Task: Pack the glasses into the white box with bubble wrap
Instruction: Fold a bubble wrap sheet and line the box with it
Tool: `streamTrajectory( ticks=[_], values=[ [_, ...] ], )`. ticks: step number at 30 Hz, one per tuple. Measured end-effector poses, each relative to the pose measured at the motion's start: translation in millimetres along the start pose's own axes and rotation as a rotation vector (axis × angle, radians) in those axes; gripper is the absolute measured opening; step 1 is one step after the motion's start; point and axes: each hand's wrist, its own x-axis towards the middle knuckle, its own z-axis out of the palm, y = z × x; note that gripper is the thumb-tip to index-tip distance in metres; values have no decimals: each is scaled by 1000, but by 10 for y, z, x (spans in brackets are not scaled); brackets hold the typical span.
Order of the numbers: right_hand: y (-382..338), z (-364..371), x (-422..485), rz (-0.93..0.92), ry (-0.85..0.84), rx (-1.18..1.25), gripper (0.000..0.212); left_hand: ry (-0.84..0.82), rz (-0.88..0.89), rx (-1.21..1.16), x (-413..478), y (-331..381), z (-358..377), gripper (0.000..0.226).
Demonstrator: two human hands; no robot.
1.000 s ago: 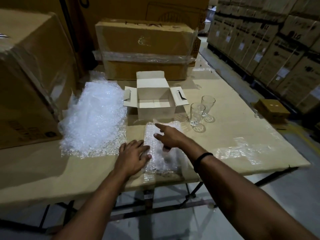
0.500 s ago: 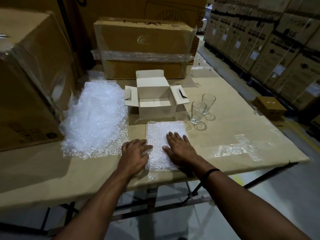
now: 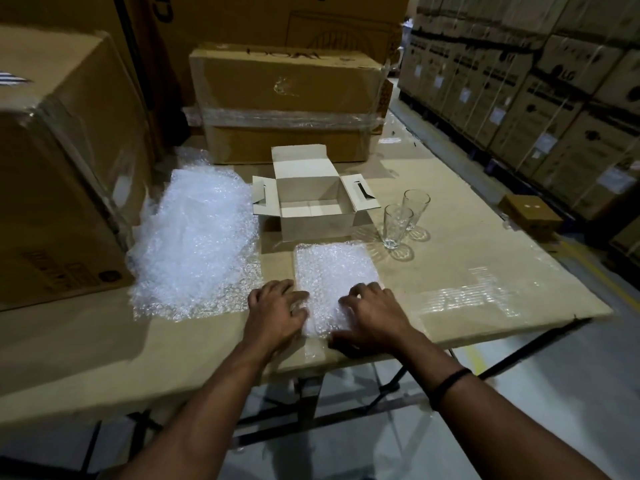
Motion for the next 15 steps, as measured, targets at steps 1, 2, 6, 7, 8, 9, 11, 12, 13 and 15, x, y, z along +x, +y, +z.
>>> streamTrajectory(
  ticks=[1, 2, 6, 7, 8, 9, 11, 12, 13, 15],
  values=[
    [-11, 29, -5, -18, -14, -5, 73, -2, -6, -7, -1, -2, 9, 49],
    [-17, 57, 13, -28, 1, 19, 64, 13, -4, -12, 0, -3, 25, 48],
    [8, 71, 133, -34, 111, 101, 31, 136, 23, -205, 23, 6, -10, 42],
    [31, 43, 144, -23, 171, 172, 25, 173, -2, -362, 30, -13, -19, 39],
    [48, -17, 142, -2, 230, 301, 18, 213, -38, -557, 42, -41, -16, 35],
    [52, -130, 131, 32, 274, 492, 17, 235, -109, -736, 49, -54, -31, 31],
    [89, -421, 118, 133, 276, 978, 21, 219, -241, -988, 72, -40, -64, 34],
    [121, -553, 124, 175, 245, 1195, 21, 191, -272, -1074, 99, -12, -82, 40],
    [160, -665, 144, 197, 214, 1382, 20, 166, -310, -1157, 149, 19, -109, 49],
    [268, -802, 222, 227, 170, 1650, 15, 99, -339, -1348, 264, 74, -159, 66]
  ],
)
